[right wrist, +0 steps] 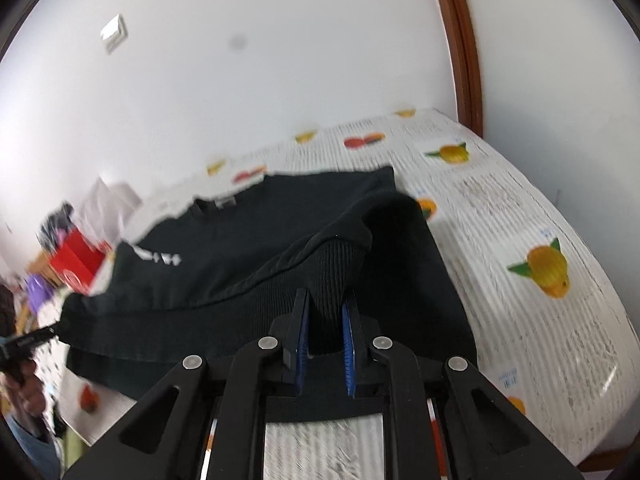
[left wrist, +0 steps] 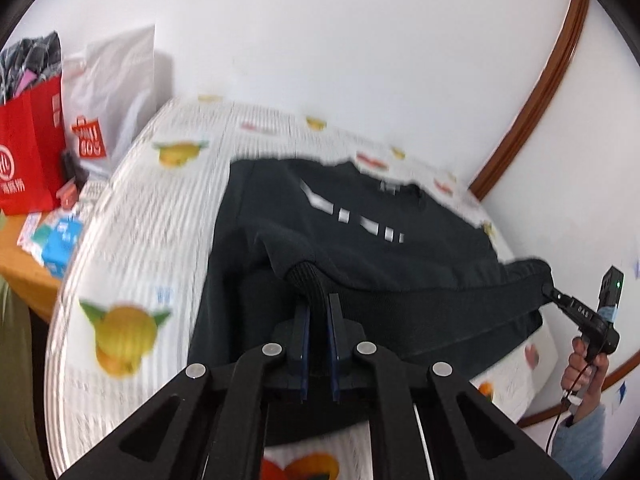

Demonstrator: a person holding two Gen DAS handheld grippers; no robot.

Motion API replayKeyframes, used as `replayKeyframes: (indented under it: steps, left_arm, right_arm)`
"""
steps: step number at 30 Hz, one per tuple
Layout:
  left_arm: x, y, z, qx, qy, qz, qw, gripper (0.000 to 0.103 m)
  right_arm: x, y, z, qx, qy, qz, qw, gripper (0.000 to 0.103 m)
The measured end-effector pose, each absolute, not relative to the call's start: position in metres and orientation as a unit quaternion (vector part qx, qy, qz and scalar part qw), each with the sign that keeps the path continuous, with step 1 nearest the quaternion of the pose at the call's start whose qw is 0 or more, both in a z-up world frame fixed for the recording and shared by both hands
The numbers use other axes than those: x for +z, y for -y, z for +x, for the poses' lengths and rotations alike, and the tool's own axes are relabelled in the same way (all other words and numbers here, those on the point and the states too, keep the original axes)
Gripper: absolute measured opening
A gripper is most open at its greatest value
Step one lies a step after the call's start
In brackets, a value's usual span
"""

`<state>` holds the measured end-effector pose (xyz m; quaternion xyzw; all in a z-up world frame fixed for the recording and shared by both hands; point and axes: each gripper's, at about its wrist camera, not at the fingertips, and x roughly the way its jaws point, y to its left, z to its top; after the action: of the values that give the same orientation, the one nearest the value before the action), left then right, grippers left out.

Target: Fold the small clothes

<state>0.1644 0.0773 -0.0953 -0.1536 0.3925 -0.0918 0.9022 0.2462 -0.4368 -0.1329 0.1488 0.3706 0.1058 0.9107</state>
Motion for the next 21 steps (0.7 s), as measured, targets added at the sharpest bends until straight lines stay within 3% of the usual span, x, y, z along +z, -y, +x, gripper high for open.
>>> replayKeyframes:
  steps: [9, 21]
  left_arm:
    - [-0.083, -0.079, 0.218, -0.092, -0.369, -0.163, 0.911, 0.007]
    - [-0.121, -0.092, 0.289, -0.068, -0.415, -0.204, 0.884, 0.009]
  right_arm:
    - [-0.11, 0.435, 0.294, 0.119, -0.337, 0.195, 0.914, 0.014]
    - [-0.153, 0.431, 0.379, 0.08, -0.384, 0.228, 0.891, 0.014]
